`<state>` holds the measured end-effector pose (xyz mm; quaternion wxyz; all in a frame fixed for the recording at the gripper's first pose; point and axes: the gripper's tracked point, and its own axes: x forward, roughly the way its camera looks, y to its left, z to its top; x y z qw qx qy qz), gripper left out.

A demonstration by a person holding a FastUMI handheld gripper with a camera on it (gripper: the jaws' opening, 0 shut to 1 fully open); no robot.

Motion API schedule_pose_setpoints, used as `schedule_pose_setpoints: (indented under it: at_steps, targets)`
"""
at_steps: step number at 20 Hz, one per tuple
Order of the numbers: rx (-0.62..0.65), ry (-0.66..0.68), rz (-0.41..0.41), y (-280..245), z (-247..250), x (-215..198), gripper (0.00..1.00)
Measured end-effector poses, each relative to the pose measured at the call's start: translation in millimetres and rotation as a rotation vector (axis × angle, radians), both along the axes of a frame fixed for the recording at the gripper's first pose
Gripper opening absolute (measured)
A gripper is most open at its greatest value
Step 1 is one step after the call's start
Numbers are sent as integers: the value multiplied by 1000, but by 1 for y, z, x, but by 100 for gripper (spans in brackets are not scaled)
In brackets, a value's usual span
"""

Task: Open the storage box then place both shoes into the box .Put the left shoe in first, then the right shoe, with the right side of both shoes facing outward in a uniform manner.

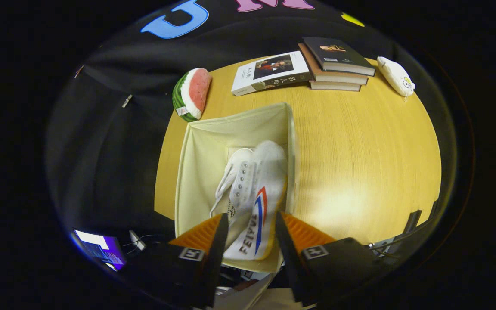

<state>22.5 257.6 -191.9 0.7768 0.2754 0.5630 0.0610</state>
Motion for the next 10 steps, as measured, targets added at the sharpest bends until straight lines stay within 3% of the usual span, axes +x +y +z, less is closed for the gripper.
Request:
schedule_pose_setpoints:
  at_steps: [1,2,10]
  targets:
    - [-17,-26,21,-1,2,0,84]
    - [-33,-54,34,-4,6,3,100]
    - [-75,-136,53,-23,11,0,99]
